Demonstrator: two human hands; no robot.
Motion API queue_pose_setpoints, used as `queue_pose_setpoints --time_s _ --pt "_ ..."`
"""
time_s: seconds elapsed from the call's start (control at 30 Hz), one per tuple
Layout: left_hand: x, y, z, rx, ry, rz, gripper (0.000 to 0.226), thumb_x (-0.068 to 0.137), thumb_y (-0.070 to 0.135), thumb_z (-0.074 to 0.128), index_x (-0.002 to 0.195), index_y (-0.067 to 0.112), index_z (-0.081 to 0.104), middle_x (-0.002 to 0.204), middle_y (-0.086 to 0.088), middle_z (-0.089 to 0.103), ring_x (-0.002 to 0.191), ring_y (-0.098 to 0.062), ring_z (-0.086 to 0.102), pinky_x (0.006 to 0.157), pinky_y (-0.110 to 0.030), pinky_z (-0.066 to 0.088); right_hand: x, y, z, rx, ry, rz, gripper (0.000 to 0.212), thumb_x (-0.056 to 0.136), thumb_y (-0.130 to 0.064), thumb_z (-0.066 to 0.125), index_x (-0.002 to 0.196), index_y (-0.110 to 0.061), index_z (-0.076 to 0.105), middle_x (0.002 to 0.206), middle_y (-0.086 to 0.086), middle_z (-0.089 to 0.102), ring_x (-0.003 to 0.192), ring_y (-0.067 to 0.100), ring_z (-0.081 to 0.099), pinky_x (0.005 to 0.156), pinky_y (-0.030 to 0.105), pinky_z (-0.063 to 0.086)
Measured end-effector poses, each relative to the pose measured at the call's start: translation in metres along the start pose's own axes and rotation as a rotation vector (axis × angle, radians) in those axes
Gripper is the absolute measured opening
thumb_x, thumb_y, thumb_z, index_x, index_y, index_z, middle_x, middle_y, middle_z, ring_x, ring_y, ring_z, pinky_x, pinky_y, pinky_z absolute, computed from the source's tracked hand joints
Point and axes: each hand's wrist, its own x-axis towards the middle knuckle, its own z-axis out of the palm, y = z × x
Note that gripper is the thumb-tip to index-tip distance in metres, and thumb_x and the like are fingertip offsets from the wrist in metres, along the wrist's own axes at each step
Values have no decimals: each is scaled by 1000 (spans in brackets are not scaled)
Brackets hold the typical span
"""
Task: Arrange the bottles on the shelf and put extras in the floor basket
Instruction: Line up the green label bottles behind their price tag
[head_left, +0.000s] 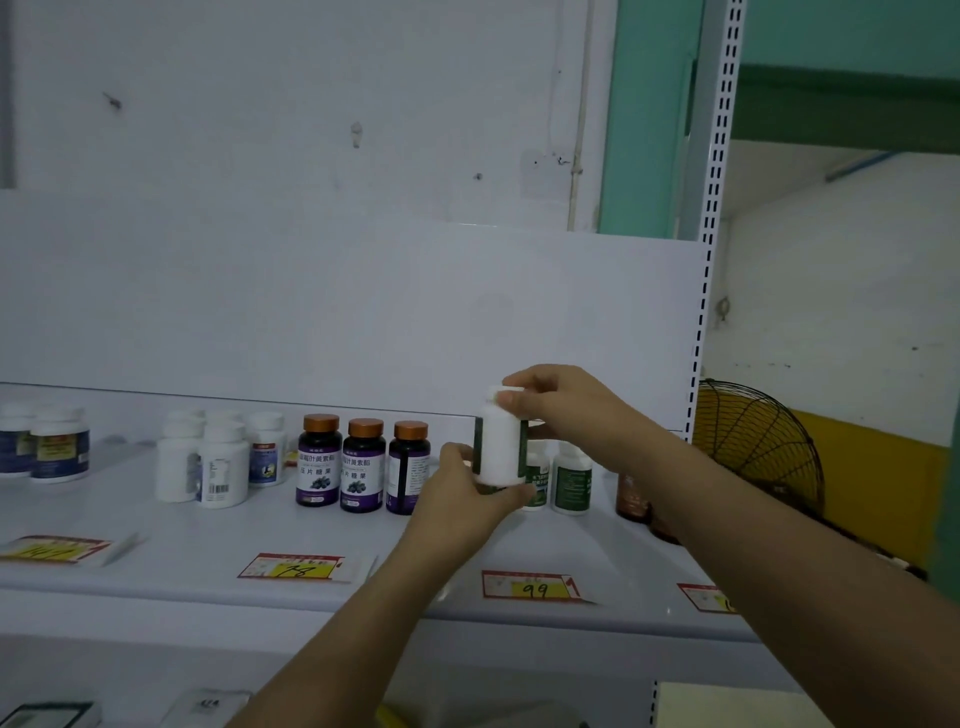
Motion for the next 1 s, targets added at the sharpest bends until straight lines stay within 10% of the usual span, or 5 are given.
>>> queue_pose_setpoints --time_s 0.37,0.57,0.87,1.0 --pt "0 5 7 -121 69 26 46 77 26 76 107 25 40 90 18 50 76 3 50 56 -8 37 1 -1 11 94 115 -42 29 83 -35 70 108 -21 66 109 3 66 97 18 66 88 38 56" --pt "1 8 -1 -167 -114 16 48 87 28 65 131 20 46 116 10 58 88 3 53 67 -6 40 -4 2 -2 106 6 -82 27 92 -22 59 116 -35 62 114 3 62 108 19 61 97 40 50" --pt "5 11 14 42 195 52 53 69 34 82 102 23 41 106 -1 55 92 -15 58 75 -32 53 -3 7 1 58 111 -45 44 82 -42 70 123 -30 58 117 5 57 103 16 61 95 34 50" --pt "1 15 10 -44 -20 52 50 78 30 74 114 24 40 97 16 50 82 2 50 62 -8 39 -3 8 -6 149 115 -50 39 89 -28 65 126 -26 56 113 5 60 102 17 62 98 37 50"
